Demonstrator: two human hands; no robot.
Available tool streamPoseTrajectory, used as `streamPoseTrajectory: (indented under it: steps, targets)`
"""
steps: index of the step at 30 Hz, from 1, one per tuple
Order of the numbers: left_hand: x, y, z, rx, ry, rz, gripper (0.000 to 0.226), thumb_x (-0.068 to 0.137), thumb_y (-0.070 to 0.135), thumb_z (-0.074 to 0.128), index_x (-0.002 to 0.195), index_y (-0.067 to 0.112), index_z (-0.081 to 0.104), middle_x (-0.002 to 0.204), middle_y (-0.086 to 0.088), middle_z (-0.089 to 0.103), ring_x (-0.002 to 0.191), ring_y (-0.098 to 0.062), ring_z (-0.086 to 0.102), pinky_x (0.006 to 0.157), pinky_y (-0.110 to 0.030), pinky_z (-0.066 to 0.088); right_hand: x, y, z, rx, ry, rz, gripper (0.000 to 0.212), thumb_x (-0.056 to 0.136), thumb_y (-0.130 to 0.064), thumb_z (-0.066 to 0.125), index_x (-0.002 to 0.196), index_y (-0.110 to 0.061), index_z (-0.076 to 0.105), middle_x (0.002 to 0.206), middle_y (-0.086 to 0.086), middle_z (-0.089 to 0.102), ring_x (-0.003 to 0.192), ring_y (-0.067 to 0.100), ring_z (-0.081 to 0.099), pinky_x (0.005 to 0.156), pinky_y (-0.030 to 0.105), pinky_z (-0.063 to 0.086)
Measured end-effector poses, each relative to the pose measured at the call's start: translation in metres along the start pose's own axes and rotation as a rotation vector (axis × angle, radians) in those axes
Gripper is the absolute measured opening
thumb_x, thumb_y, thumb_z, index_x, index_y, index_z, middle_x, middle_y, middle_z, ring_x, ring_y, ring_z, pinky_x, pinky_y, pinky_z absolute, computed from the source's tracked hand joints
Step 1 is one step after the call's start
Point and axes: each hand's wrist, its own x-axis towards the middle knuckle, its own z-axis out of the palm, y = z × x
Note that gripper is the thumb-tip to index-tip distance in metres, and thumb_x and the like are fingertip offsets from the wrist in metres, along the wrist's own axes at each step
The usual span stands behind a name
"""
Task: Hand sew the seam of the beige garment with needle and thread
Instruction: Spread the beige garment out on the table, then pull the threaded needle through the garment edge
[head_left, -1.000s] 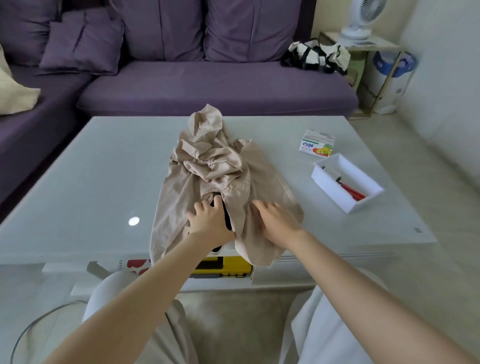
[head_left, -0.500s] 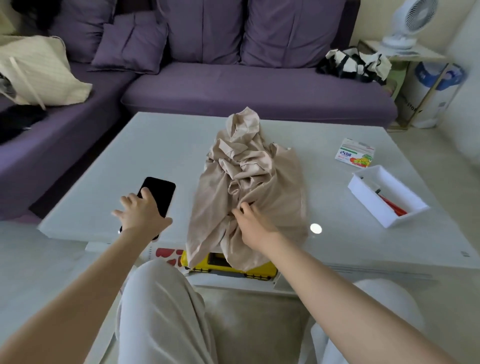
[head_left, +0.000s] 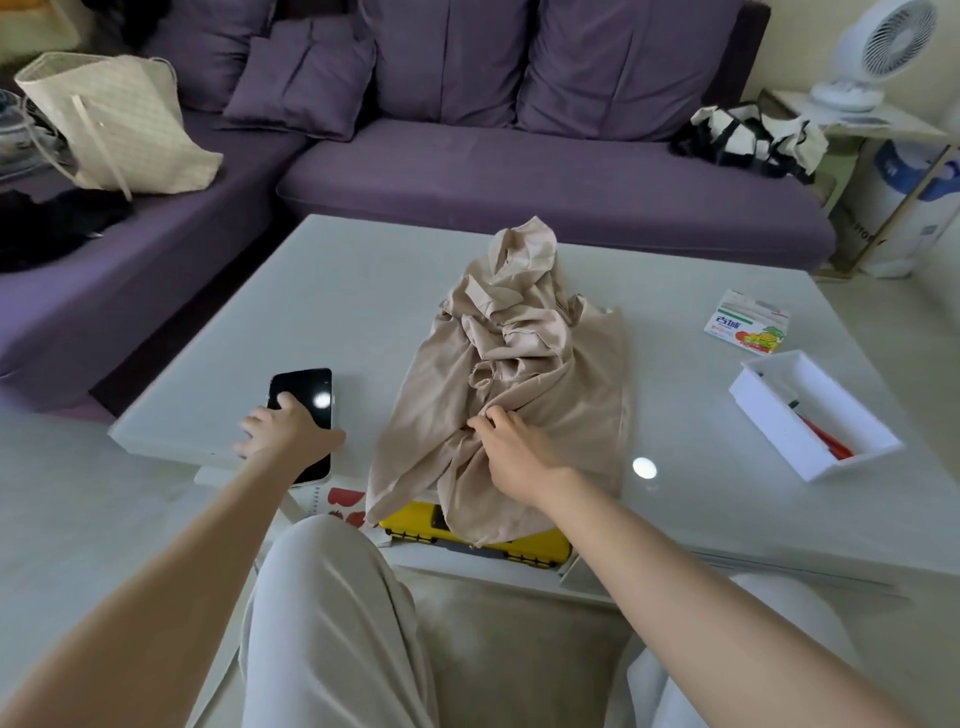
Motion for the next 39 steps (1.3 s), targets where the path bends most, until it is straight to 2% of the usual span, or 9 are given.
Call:
streamPoseTrajectory:
  steps: [3, 8, 12, 15, 19, 22, 24, 29, 39]
  targets:
    - [-0.008, 0.015, 0.0, 0.088, 0.062, 0.086, 0.059, 0.087, 0.03, 0.058, 0.133, 0.007, 0.03, 0.134, -0.021, 0.032, 0.123, -0.036, 0.03, 0.097, -0.048, 0.033, -0.007, 0.016, -0.004, 0.063, -0.003, -0.006, 0.052, 0.089, 0.005, 0.038, 0.138, -0.014, 0.034, 0.136, 0.007, 0.038, 0.118, 0.029, 0.047, 0.083, 0.038, 0.045]
    - [-0.05, 0.073, 0.015, -0.017, 0.25, 0.636, 0.044, 0.094, 0.024, 0.046, 0.136, 0.016, 0.04, 0.14, -0.011, 0.034, 0.128, -0.031, 0.031, 0.101, -0.045, 0.029, -0.03, 0.053, -0.016, 0.249, 0.074, 0.05, 0.051, 0.092, 0.006, 0.037, 0.139, -0.013, 0.034, 0.138, 0.012, 0.044, 0.107, 0.031, 0.055, 0.084, 0.04, 0.048]
    - [-0.089, 0.121, 0.036, -0.047, 0.276, 0.981, 0.042, 0.095, 0.022, 0.042, 0.137, 0.019, 0.043, 0.138, -0.004, 0.038, 0.129, -0.025, 0.032, 0.103, -0.037, 0.026, -0.061, 0.101, -0.034, 0.012, 0.374, 0.142, 0.044, 0.08, 0.006, 0.058, 0.122, -0.005, 0.054, 0.113, 0.015, 0.06, 0.089, 0.037, 0.061, 0.067, 0.039, 0.05]
    - [-0.107, 0.145, 0.055, 0.084, 0.254, 1.145, 0.05, 0.095, 0.024, 0.04, 0.144, 0.021, 0.032, 0.138, -0.004, 0.035, 0.129, -0.025, 0.03, 0.105, -0.038, 0.023, -0.083, 0.152, -0.036, -0.114, 0.427, 0.336, 0.05, 0.062, 0.016, 0.069, 0.11, 0.004, 0.059, 0.099, 0.021, 0.062, 0.085, 0.04, 0.061, 0.068, 0.041, 0.052]
    - [-0.115, 0.158, 0.076, 0.241, 0.13, 1.163, 0.044, 0.095, 0.031, 0.038, 0.137, 0.02, 0.036, 0.141, -0.004, 0.034, 0.128, -0.026, 0.032, 0.105, -0.041, 0.026, -0.113, 0.2, -0.037, -0.206, 0.307, 0.634, 0.051, 0.073, 0.008, 0.065, 0.121, 0.012, 0.047, 0.119, 0.029, 0.052, 0.106, 0.043, 0.051, 0.093, 0.045, 0.041]
    - [-0.116, 0.159, 0.085, 0.288, 0.063, 1.15, 0.042, 0.095, 0.033, 0.039, 0.135, 0.018, 0.037, 0.141, -0.005, 0.033, 0.128, -0.026, 0.031, 0.102, -0.041, 0.027, -0.128, 0.211, -0.034, -0.152, 0.218, 0.802, 0.046, 0.089, -0.005, 0.055, 0.129, 0.006, 0.036, 0.126, 0.022, 0.047, 0.115, 0.034, 0.047, 0.092, 0.034, 0.036]
    - [-0.116, 0.159, 0.087, 0.29, 0.043, 1.145, 0.044, 0.096, 0.033, 0.04, 0.137, 0.017, 0.036, 0.141, -0.005, 0.033, 0.13, -0.026, 0.03, 0.103, -0.04, 0.027, -0.131, 0.212, -0.033, -0.11, 0.212, 0.843, 0.042, 0.091, -0.004, 0.052, 0.129, 0.003, 0.036, 0.126, 0.019, 0.046, 0.115, 0.032, 0.046, 0.088, 0.032, 0.037]
    - [-0.115, 0.158, 0.088, 0.27, 0.035, 1.145, 0.044, 0.099, 0.034, 0.037, 0.14, 0.021, 0.032, 0.142, -0.002, 0.032, 0.131, -0.024, 0.03, 0.104, -0.037, 0.026, -0.126, 0.205, -0.029, 0.088, 0.312, 0.812, 0.039, 0.086, 0.011, 0.047, 0.124, 0.005, 0.044, 0.121, 0.021, 0.047, 0.112, 0.036, 0.046, 0.078, 0.033, 0.035]
    - [-0.115, 0.16, 0.087, 0.249, 0.008, 1.125, 0.043, 0.099, 0.035, 0.037, 0.14, 0.021, 0.032, 0.142, -0.002, 0.033, 0.131, -0.024, 0.03, 0.105, -0.037, 0.025, -0.124, 0.165, -0.009, 0.241, 0.408, 0.51, 0.044, 0.087, 0.012, 0.046, 0.126, -0.007, 0.054, 0.119, 0.01, 0.055, 0.11, 0.029, 0.051, 0.082, 0.037, 0.041]
